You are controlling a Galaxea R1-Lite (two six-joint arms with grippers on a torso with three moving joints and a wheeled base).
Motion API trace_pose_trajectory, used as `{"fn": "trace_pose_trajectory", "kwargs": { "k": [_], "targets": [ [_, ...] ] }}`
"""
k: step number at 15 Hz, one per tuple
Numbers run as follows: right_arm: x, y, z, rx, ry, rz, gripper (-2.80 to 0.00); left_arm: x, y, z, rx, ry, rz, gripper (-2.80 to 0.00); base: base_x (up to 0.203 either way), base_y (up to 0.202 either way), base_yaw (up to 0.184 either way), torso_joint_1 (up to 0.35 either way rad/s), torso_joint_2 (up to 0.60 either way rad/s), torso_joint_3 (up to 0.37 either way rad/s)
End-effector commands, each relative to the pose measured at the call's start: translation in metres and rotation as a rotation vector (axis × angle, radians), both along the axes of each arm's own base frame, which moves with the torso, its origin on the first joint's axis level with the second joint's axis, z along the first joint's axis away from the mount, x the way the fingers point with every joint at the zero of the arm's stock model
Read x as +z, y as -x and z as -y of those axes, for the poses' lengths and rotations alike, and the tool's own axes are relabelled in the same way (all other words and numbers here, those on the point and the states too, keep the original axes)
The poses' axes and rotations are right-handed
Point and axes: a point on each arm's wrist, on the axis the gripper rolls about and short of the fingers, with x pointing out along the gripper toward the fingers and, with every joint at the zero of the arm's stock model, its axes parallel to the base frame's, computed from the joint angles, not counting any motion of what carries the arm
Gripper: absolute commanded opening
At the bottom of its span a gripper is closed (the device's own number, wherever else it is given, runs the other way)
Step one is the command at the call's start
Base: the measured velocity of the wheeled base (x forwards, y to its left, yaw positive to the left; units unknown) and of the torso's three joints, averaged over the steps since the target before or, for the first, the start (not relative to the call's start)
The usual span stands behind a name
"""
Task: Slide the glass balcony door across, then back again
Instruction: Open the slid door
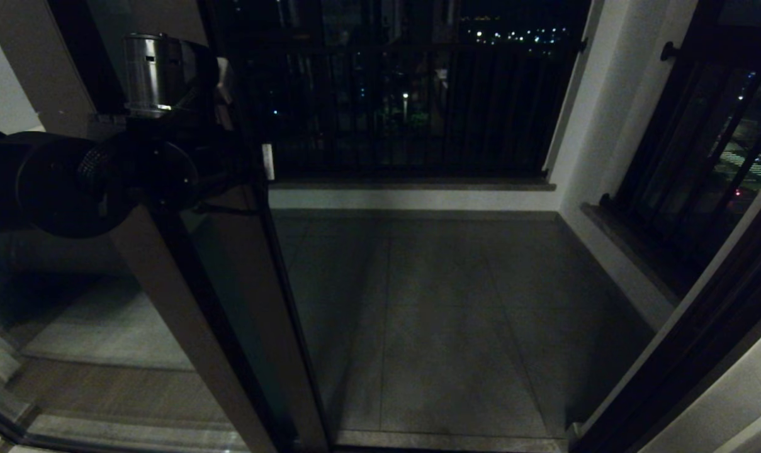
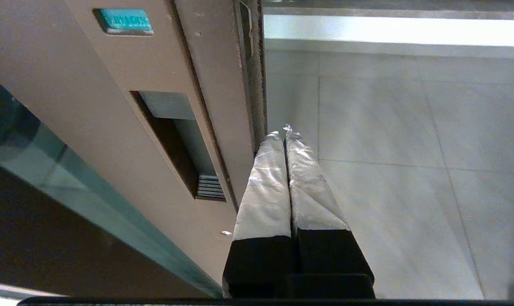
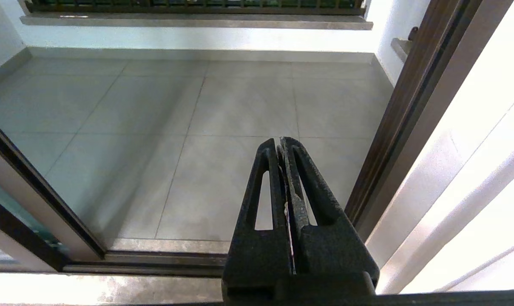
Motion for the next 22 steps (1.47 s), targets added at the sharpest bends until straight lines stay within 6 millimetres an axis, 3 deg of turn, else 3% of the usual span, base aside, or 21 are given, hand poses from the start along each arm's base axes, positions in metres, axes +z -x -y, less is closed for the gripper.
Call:
{"fn": "trace_pose_trajectory", "kwargs": {
  "k": [1, 22],
  "targets": [
    [0.0, 0.0, 0.0, 0.0, 0.001, -0.002, -2.8, 0.001, 0.0, -0.003, 0.008, 0.002, 0.005, -2.8, 0.0, 0.0, 0.0, 0.0, 0.0, 0.0],
    [0.0, 0.0, 0.0, 0.001, 0.001, -0.002, -2.8, -0.003, 0.0, -0.029, 0.051, 0.024, -0.012, -2.8, 0.0, 0.0, 0.0, 0.0, 0.0, 0.0]
  ]
}}
